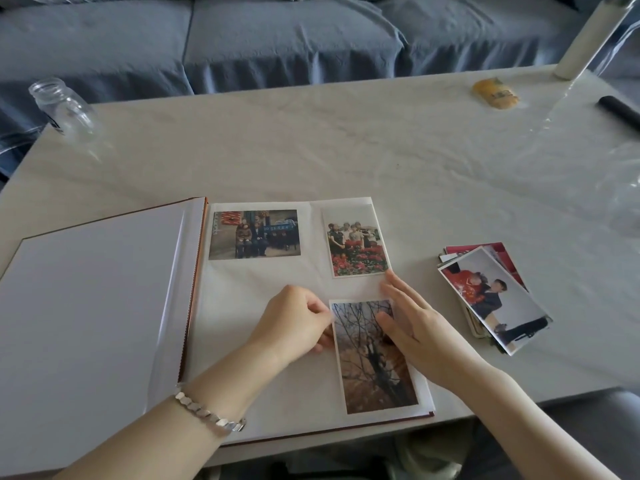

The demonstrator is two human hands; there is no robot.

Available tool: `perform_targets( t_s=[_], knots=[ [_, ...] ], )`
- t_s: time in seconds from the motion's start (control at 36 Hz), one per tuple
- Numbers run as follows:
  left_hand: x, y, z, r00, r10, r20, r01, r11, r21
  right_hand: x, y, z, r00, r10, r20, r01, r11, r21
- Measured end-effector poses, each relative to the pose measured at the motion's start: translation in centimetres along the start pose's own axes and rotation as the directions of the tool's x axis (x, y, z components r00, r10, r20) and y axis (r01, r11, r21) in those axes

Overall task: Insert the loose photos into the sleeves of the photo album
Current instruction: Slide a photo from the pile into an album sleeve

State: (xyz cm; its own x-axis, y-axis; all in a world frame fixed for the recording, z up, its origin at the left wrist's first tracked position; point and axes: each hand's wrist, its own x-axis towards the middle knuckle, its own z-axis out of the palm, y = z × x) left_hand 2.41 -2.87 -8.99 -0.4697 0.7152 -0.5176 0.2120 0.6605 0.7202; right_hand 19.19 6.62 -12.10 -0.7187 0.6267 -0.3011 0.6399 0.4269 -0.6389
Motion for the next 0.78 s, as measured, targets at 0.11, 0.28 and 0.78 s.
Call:
perform_targets(
  t_s=[0.11,0.28,0.78],
  knots=[
    [-0.7,0.2,0.1,0.999,-0.039,0.006,0.039,0.999,-0.016,0.0,0.0,-0.1,1.0,0.001,-0.006,-0.001,1.0,0.002],
    [-1.6,-0.2,0.5,0.997,0.033,-0.072,-0.024,0.992,0.122,-0.1,-0.2,-0.2,1.0,0.012,-0.001,-0.012,1.0,-0.015],
    [-1.8,-0.2,1.8,0.996,-0.079,0.052,0.084,0.99,-0.109,-0.2,-0.3,-0.2,1.0,0.006,-0.009,-0.006,0.999,-0.047]
  ],
)
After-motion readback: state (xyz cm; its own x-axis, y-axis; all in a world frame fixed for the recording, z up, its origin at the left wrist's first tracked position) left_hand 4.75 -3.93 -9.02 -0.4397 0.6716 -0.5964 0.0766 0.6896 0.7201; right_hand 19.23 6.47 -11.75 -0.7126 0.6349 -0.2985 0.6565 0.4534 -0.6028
